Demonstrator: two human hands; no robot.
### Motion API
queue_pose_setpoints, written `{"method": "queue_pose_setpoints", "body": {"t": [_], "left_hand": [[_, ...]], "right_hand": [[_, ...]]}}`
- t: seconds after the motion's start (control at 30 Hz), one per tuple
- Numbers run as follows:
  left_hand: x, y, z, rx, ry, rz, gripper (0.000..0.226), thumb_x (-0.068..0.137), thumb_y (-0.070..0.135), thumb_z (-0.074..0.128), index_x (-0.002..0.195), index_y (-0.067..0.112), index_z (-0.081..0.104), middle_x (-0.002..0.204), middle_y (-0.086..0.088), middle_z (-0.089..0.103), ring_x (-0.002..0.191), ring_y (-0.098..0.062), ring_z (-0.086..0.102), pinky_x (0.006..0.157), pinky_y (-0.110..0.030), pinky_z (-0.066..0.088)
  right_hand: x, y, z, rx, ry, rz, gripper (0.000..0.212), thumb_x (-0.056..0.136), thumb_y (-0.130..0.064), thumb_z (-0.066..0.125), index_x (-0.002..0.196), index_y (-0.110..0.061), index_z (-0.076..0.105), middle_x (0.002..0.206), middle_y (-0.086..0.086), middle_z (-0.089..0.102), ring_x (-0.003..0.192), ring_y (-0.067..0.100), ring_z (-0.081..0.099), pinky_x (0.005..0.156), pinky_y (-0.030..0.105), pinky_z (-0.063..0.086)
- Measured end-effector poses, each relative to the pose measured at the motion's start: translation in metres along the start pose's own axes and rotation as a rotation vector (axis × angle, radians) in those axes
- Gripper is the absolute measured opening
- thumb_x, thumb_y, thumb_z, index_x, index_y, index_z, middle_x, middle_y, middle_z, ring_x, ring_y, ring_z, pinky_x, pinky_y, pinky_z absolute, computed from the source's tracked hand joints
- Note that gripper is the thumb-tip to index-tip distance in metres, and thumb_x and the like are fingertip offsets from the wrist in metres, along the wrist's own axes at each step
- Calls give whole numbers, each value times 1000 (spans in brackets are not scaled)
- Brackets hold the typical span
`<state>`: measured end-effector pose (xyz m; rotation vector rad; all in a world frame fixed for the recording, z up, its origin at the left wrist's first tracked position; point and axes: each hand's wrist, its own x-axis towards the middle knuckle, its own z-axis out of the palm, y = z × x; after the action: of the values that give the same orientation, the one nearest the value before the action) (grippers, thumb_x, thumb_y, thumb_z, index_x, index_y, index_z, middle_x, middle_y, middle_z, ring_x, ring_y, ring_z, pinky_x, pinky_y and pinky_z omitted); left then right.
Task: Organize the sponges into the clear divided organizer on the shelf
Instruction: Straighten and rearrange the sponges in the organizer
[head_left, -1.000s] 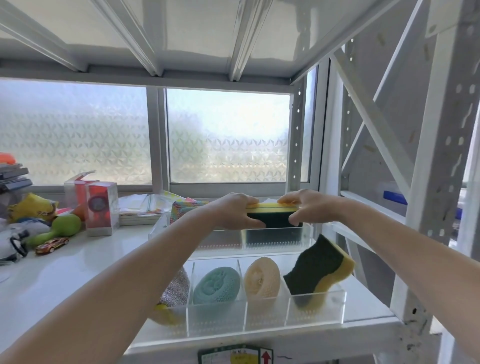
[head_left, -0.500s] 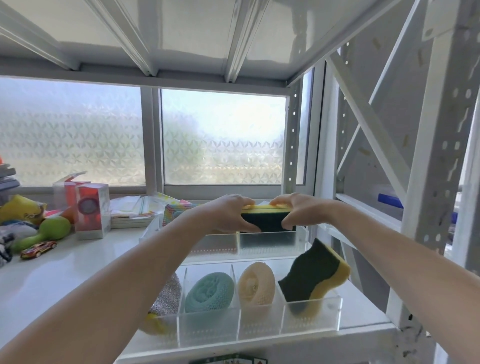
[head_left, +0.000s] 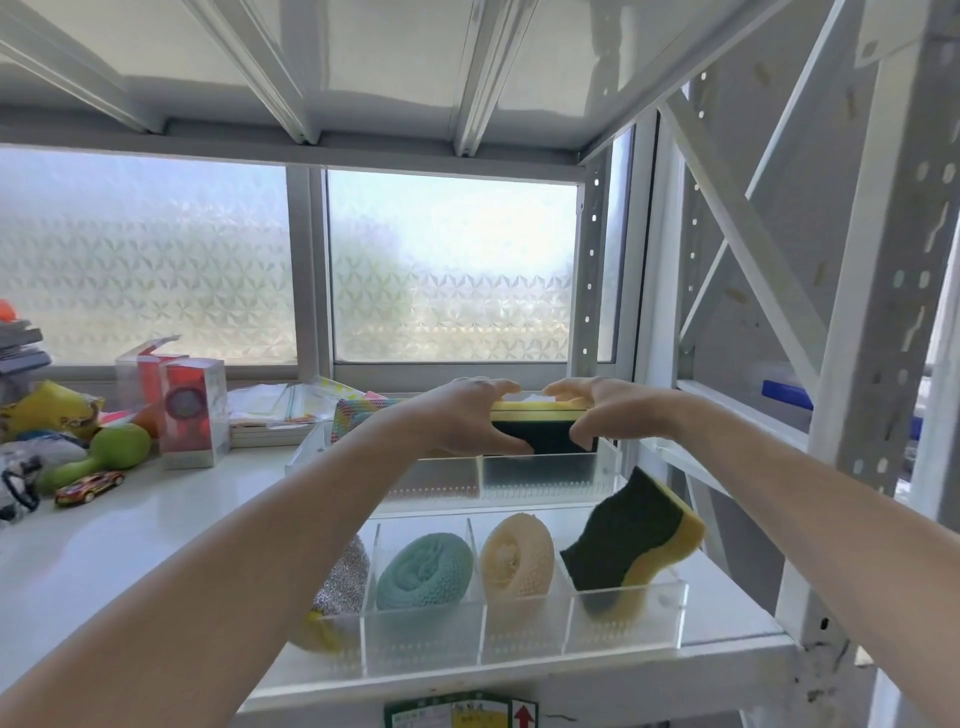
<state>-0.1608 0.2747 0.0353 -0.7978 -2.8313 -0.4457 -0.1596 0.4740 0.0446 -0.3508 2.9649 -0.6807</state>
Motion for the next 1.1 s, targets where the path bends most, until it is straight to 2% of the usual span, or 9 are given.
{"method": "queue_pose_setpoints", "body": {"t": [0.1,0.17,0.33,0.43,0.57,0.77,0.87,0.97,1.1], "left_hand": [[3,0,-3,-46,4,-1,80,74,48,66,142,29,29,139,0,47,123,-18,46,103,-33,38],[4,0,-6,-75,-11,-11,77,75,43,66,142,30,29,136,-1,50,119,-18,49,101,-33,41],[1,1,-5,-76,-40,-19,67,76,33,63,138,29,37,130,-2,53,107,-17,50,93,-29,42],[2,-1,-3,-51,-26,-24,63,76,34,61,135,29,42,131,-3,52,110,-19,50,93,-31,43],[3,-2,-2,-48,-21,-17,64,75,35,62,136,31,40,132,-2,51,113,-19,49,94,-32,42],[4,0,-5,-84,-48,-29,69,75,35,63,138,33,35,136,1,49,117,-18,48,95,-30,40],[4,0,-4,-70,-52,-35,69,75,34,62,138,33,35,136,-2,48,114,-19,48,94,-31,41],[2,-1,-2,-29,-47,-36,67,76,33,61,138,34,35,134,-2,47,104,-16,44,86,-30,40],[2,-1,-2,-6,-60,-35,68,76,32,60,139,35,33,135,-2,45,103,-14,40,84,-29,37]], "right_hand": [[0,0,-5,31,3,-28,76,71,-11,61,141,-27,34,135,-3,40,126,15,37,106,35,37],[0,0,-5,1,0,-18,73,74,-11,61,140,-28,36,137,0,41,126,17,40,104,35,38],[2,2,2,-61,29,10,67,77,-15,60,139,-32,39,122,3,43,100,16,47,93,34,45],[3,4,4,-53,49,11,66,77,-16,59,138,-34,39,118,2,43,95,14,47,93,34,46],[2,4,3,-65,52,-3,65,78,-16,59,138,-33,39,119,3,45,92,13,47,87,31,46],[0,3,-4,-58,31,-11,66,79,-14,60,140,-29,39,129,2,45,115,18,46,101,37,42],[0,5,-2,-54,32,-4,66,78,-15,61,139,-31,40,128,2,45,114,18,46,101,37,42],[0,7,0,-49,41,-1,65,79,-17,60,139,-33,40,126,1,45,112,18,46,99,35,42],[-2,6,-3,-63,31,-11,64,81,-16,61,139,-32,40,129,2,45,115,18,46,98,34,41]]}}
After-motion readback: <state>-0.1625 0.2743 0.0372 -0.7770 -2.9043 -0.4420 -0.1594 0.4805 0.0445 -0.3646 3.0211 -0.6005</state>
